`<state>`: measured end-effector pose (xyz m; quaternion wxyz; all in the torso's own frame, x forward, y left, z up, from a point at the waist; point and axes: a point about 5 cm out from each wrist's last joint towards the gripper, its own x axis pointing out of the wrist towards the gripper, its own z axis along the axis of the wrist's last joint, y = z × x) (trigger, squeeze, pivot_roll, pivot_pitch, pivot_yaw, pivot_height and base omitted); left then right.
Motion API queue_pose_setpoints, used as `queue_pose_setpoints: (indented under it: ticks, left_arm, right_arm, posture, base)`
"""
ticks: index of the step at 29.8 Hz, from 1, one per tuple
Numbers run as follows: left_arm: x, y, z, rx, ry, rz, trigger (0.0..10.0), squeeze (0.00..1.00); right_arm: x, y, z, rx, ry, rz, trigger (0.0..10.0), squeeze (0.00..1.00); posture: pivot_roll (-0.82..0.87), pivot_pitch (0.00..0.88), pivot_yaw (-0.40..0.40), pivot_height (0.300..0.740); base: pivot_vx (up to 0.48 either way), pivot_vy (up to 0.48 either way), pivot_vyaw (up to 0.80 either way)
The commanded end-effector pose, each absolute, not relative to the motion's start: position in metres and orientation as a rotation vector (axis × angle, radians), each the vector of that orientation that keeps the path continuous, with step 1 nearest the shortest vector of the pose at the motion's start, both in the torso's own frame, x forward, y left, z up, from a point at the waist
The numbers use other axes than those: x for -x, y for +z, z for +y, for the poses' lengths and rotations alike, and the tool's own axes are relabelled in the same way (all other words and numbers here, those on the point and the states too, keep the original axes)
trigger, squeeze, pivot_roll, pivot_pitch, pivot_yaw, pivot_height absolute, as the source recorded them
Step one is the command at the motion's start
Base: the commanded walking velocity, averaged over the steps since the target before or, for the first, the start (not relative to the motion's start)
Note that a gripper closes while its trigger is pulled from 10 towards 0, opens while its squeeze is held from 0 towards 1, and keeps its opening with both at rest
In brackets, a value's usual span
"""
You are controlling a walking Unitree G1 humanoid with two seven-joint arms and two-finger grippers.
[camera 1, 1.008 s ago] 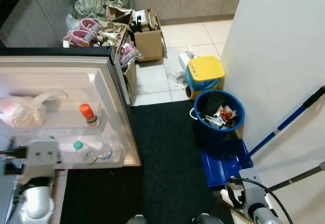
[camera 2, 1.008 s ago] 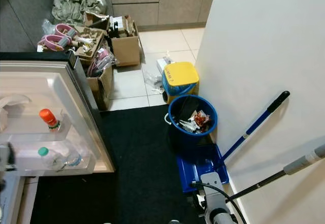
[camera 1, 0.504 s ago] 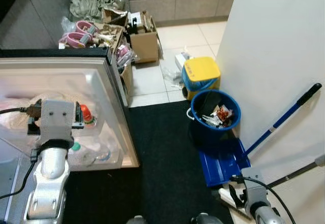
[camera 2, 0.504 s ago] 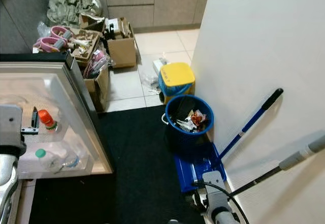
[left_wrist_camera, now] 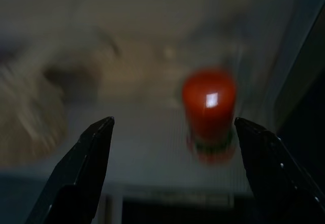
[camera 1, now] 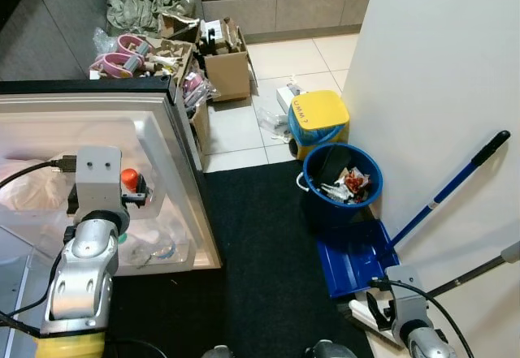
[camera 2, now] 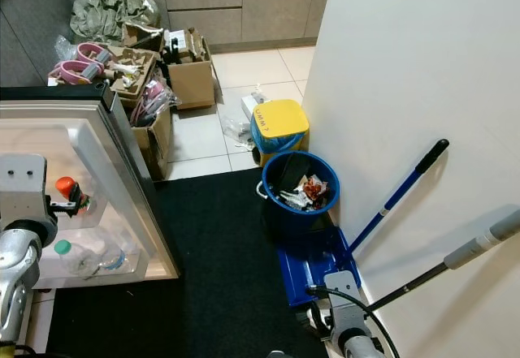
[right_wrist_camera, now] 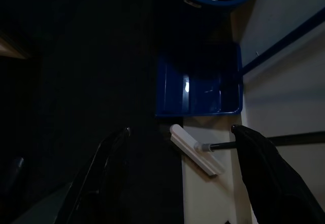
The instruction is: Restocking fridge
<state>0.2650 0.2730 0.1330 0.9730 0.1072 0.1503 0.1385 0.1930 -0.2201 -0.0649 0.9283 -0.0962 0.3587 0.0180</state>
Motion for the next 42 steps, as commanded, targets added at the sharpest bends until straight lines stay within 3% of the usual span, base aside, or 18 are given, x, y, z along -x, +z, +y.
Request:
queue_pose_setpoints:
  ticks: [1,16,22,29,32,42]
  left_arm:
    - [-0.259,0.125,0.284,-0.199,0.29,0.384,10.0,0.0]
    - [-0.227,0.088,0.312,-0.273,0.437,0.618,10.0,0.0]
    - [-0.206,0.088,0.343,-0.373,0.697,0.61,10.0,0.0]
    - [-0.189,0.12,0.389,-0.501,1.061,0.415,10.0,0.0]
    - [-0.193,0.141,0.39,-0.513,1.113,0.265,10.0,0.0]
    - [-0.211,0.18,0.379,-0.495,1.143,0.025,10.0,0.0]
  right_arm:
    - [-0.187,-0.067,-0.226,0.192,0.01,0.747,10.0,0.0]
    - [-0.188,-0.066,-0.225,0.185,0.003,0.745,10.0,0.0]
    - [-0.188,-0.066,-0.226,0.186,0.0,0.745,10.0,0.0]
    - [-0.189,-0.065,-0.227,0.189,0.001,0.741,10.0,0.0]
    - [-0.19,-0.065,-0.228,0.191,0.001,0.741,10.0,0.0]
    - [-0.19,-0.065,-0.227,0.19,0.002,0.742,10.0,0.0]
  posture:
    - [0.0,0.098,-0.005,0.74]
    - [0.0,0.104,-0.005,0.74]
    - [0.0,0.106,-0.006,0.74]
    - [0.0,0.106,-0.013,0.74]
    - [0.0,0.105,-0.014,0.74]
    - [0.0,0.1,-0.016,0.74]
  base:
    - [0.0,0.0,0.0]
    - [0.0,0.0,0.0]
    - [0.0,0.0,0.0]
    - [0.0,0.0,0.0]
    - [0.0,0.0,0.0]
    - [0.0,0.0,0.0]
